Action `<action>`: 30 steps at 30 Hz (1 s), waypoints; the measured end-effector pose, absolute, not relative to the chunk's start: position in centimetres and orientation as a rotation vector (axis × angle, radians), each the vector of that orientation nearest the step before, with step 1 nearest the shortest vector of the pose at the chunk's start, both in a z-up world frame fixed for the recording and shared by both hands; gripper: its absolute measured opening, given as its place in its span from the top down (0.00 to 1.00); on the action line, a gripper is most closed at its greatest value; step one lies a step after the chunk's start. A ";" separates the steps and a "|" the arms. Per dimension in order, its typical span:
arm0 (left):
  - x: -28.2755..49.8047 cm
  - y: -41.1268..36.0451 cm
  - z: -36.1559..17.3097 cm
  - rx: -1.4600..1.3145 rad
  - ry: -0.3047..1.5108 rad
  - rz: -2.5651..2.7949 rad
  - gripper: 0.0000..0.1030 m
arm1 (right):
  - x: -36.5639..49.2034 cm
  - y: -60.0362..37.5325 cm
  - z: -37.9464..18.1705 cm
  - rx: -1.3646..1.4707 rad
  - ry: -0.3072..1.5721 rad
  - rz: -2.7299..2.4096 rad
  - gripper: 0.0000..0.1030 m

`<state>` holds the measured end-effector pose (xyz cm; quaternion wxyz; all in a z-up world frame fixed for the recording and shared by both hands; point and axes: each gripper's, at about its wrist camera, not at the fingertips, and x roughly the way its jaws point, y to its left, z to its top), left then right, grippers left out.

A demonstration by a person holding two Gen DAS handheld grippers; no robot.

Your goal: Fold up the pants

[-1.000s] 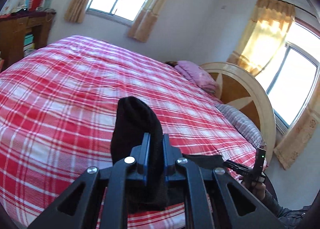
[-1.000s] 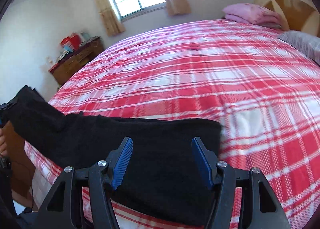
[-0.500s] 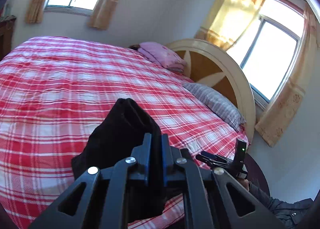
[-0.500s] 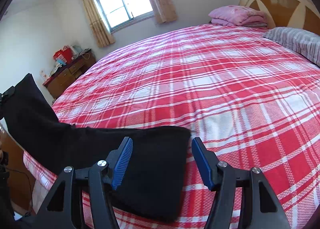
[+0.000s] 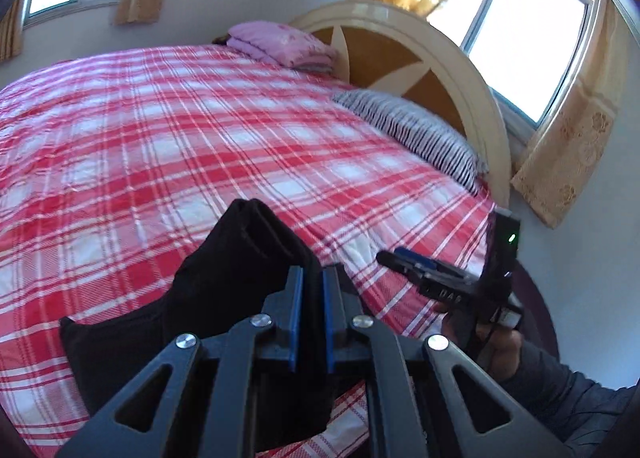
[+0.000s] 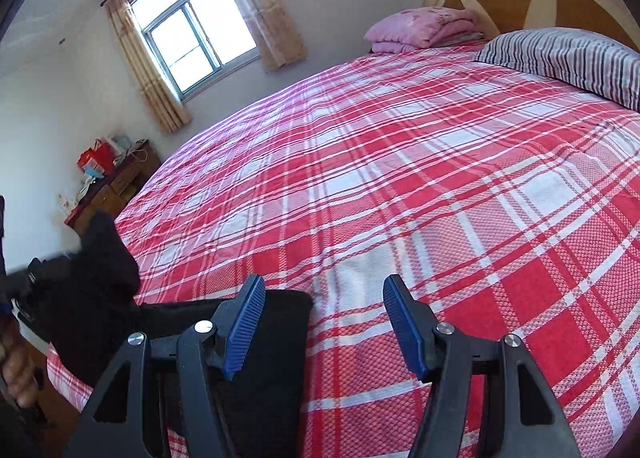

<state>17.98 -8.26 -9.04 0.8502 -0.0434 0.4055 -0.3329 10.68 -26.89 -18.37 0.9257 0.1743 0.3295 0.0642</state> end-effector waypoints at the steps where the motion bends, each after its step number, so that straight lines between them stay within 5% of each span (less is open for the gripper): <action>1: 18.0 -9.1 -9.9 -0.079 0.866 -0.701 0.91 | 10.8 -27.0 -18.5 0.360 0.679 0.129 0.39; 8: 17.7 -14.3 -15.2 -0.011 0.931 -0.735 0.91 | 10.9 -27.2 -18.8 0.364 0.685 0.130 0.39; 14: 13.8 -14.1 -12.7 0.013 0.806 -0.840 0.86 | 10.9 -27.4 -18.6 0.390 0.698 0.156 0.39; 16: 12.6 -12.3 -11.6 0.029 0.737 -0.794 0.65 | 10.6 -26.4 -18.1 0.383 0.701 0.219 0.39; 17: 12.3 -11.0 -11.2 0.014 0.686 -0.770 0.43 | 10.4 -25.5 -17.8 0.370 0.702 0.269 0.39; 18: 12.0 -9.6 -11.0 0.002 0.650 -0.720 0.30 | 10.3 -24.8 -17.6 0.358 0.710 0.307 0.39; 27: 14.2 0.5 -15.6 -0.100 0.701 -0.307 0.26 | 12.6 -17.7 -20.2 0.283 0.910 0.461 0.39; 30: 14.7 0.8 -17.1 -0.099 0.731 -0.258 0.26 | 13.2 -16.9 -21.6 0.250 0.957 0.447 0.46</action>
